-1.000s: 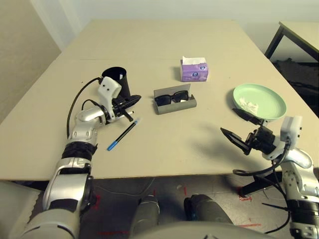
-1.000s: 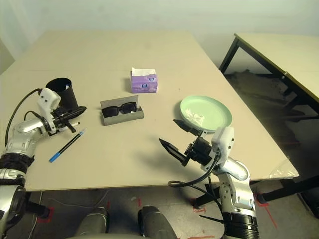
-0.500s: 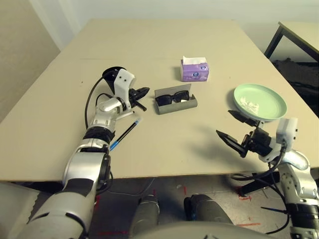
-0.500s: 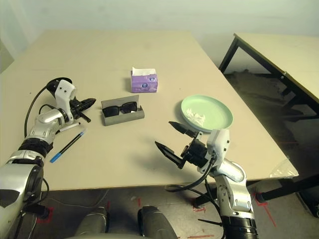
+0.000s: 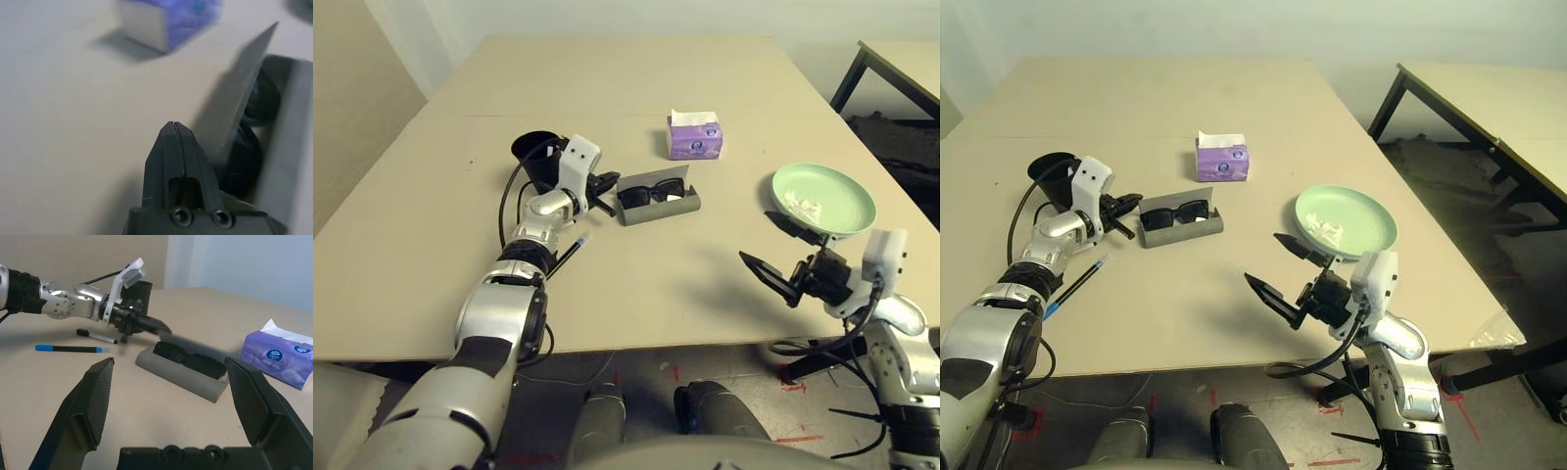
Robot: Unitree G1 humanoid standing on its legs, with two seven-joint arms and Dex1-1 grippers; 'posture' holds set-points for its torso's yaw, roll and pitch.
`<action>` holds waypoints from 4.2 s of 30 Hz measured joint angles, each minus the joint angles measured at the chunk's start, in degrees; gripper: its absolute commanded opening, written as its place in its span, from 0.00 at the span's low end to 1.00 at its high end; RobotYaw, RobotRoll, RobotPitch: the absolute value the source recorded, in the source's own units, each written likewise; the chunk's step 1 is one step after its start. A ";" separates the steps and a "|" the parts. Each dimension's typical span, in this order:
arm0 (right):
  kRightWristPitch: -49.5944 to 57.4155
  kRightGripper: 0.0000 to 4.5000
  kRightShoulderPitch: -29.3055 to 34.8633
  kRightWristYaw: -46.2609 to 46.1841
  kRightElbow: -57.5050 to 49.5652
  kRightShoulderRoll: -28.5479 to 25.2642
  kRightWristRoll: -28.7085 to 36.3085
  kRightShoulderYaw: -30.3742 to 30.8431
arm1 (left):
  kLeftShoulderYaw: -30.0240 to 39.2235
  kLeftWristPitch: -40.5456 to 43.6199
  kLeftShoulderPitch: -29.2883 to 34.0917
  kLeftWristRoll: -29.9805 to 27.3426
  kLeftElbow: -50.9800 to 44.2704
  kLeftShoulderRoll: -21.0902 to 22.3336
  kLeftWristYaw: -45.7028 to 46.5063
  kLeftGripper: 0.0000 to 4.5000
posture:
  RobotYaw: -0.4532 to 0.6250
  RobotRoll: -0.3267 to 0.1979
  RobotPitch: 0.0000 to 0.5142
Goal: Organize and tidy the items on the table.
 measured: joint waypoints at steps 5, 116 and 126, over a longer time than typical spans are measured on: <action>0.69 1.00 -0.05 -0.29 0.01 -0.18 0.14 0.79 | -3.06 -3.60 1.85 1.26 -2.47 1.30 -6.88 0.00 | 0.30 0.62 0.19; 3.79 1.00 -7.89 -5.81 5.63 -1.00 -4.99 10.38 | 21.73 55.80 15.97 -27.14 -66.40 16.68 6.68 0.02 | 0.39 0.62 0.13; 3.94 1.00 -8.29 -5.63 5.73 -1.22 -5.21 10.32 | 21.38 38.63 5.61 -23.37 -45.36 16.00 10.88 0.02 | 0.39 0.62 0.13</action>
